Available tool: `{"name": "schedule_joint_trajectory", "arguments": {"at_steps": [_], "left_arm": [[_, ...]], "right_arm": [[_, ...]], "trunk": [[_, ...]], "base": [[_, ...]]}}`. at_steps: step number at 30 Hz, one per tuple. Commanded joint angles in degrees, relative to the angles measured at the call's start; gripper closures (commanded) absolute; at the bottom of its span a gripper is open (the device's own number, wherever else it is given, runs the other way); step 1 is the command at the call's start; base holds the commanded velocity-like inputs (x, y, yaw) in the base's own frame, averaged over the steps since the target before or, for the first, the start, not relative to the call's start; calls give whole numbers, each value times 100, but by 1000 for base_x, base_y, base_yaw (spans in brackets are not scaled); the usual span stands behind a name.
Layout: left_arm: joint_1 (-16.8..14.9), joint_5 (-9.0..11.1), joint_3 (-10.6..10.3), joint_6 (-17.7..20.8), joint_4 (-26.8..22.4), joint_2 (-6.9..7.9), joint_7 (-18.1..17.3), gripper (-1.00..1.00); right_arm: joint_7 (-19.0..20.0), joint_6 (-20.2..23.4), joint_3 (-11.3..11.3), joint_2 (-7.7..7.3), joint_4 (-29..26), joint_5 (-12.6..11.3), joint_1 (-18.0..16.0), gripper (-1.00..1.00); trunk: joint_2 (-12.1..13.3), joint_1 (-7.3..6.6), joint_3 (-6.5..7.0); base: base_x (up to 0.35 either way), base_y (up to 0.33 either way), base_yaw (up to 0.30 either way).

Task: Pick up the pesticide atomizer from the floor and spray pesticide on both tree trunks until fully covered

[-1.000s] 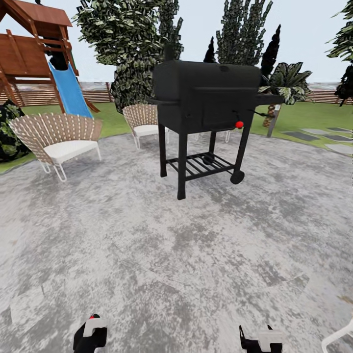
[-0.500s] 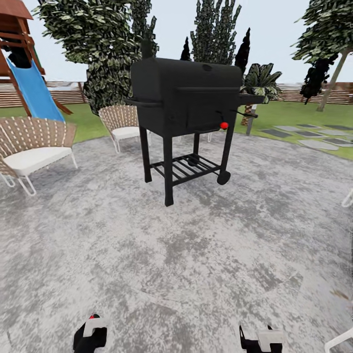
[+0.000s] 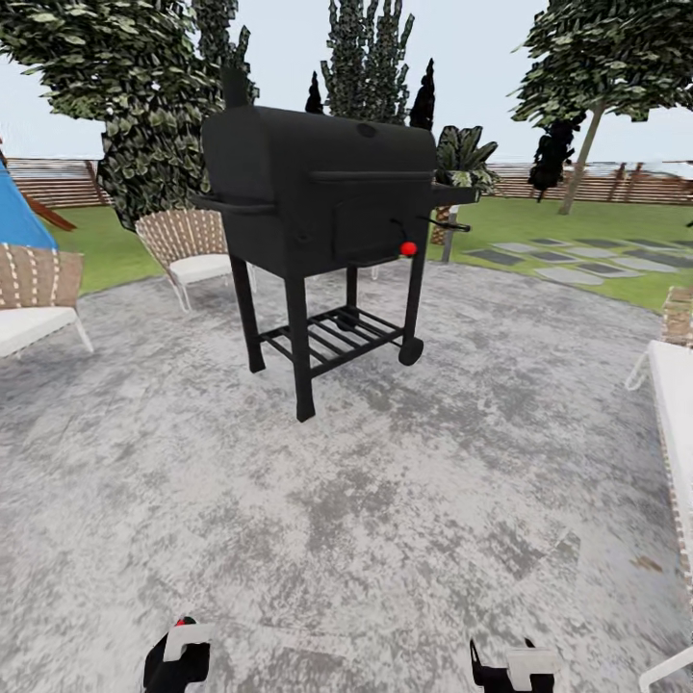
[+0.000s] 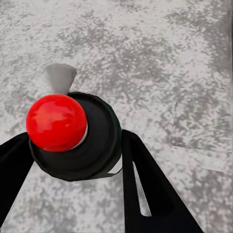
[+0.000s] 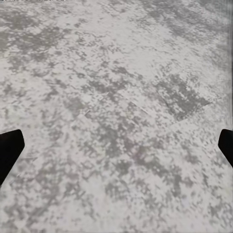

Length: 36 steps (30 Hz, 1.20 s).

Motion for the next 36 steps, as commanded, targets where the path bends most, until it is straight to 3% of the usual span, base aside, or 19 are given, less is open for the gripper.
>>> {"name": "schedule_joint_trajectory", "arguments": {"at_steps": [1,22,36], "left_arm": [[0,0,0,1,-1,0,-2,100],[0,0,0,28,-8,0,2,100],[0,0,0,24,-4,0,2,100]], "right_arm": [[0,-3,0,0,0,0,0,-100],[1,-1,0,0,3,0,1,-100],[6,3,0,0,3,0,-1,-100]], "trunk": [[0,0,0],[0,0,0],[0,0,0]], "base": [[238,194,-273],[73,51,-273],[280,147,-273]]}}
